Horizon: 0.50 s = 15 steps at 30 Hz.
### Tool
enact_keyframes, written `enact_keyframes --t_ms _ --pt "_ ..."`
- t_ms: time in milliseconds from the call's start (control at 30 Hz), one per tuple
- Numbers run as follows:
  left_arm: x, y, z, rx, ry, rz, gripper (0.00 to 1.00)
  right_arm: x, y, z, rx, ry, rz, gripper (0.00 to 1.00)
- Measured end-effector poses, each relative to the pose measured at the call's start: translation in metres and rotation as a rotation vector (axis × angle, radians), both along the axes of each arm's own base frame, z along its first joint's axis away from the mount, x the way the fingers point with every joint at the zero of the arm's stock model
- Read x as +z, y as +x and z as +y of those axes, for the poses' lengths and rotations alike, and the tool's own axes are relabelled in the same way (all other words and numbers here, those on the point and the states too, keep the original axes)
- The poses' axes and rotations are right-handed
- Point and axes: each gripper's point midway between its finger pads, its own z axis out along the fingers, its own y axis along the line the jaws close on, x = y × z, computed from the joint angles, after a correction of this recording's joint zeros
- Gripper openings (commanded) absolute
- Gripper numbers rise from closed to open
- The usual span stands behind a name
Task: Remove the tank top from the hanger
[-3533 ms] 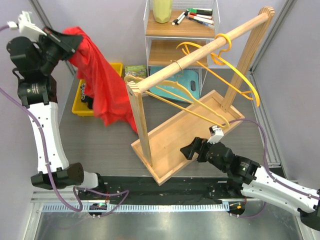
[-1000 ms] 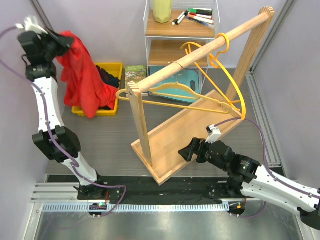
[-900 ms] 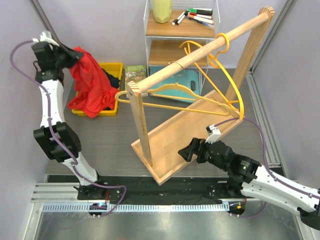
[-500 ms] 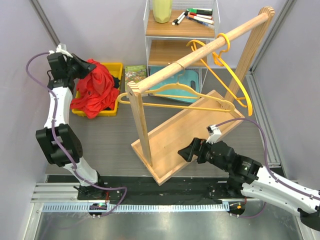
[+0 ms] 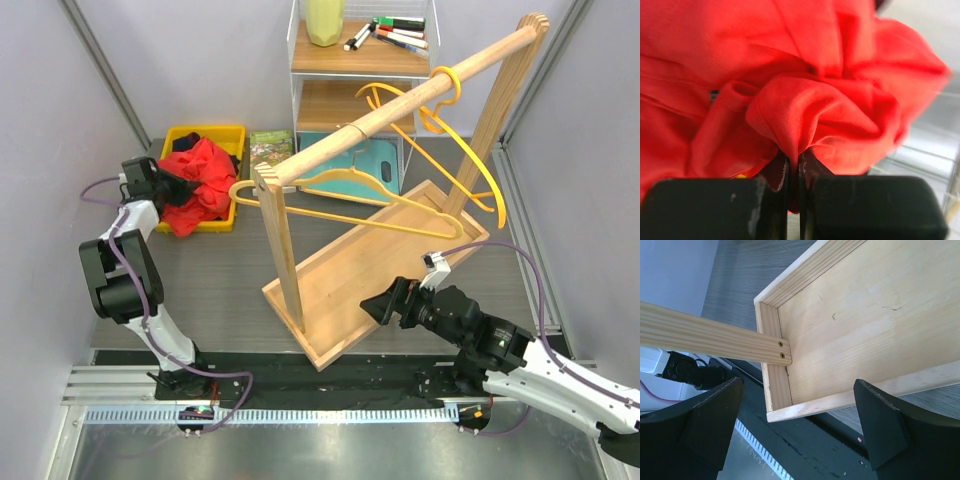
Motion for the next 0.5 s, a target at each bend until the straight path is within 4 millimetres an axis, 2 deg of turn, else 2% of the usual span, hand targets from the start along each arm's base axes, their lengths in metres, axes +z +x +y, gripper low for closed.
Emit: enact_keyframes --t_ms 33,100,133,233,333,367,433,467,500 --pt "-0.006 0.001 0.003 0.012 0.000 0.019 0.20 0.001 0.000 -0.001 -0.002 0.002 -0.001 0.98" --pt "-0.012 0.004 0.008 0.022 0.005 0.042 0.28 0.001 -0.001 -0.002 -0.004 0.006 0.000 0.98" --pt "-0.012 0.006 0.010 0.024 0.008 0.046 0.45 0.002 -0.001 -0.002 -0.005 0.009 -0.001 0.98" --pt "-0.006 0.007 0.014 0.030 0.040 0.036 0.55 0.001 -0.001 -0.003 -0.009 0.007 0.003 0.98" --pt "0.004 0.002 0.020 0.060 0.079 0.026 0.61 0.001 0.000 -0.003 -0.012 0.008 0.003 0.98" --pt "0.009 -0.002 0.022 0.070 0.097 0.025 0.69 0.001 0.000 -0.003 -0.012 0.007 0.004 0.98" --pt "0.024 -0.011 0.029 0.106 0.137 0.019 0.70 0.001 0.000 -0.003 -0.012 0.007 0.003 0.98" --pt "0.034 -0.016 0.032 0.129 0.158 0.015 0.77 0.001 0.000 -0.003 -0.012 0.007 0.004 0.98" --pt "0.045 -0.022 0.036 0.151 0.181 0.006 0.77 0.001 -0.001 -0.003 -0.012 0.007 0.004 0.98"
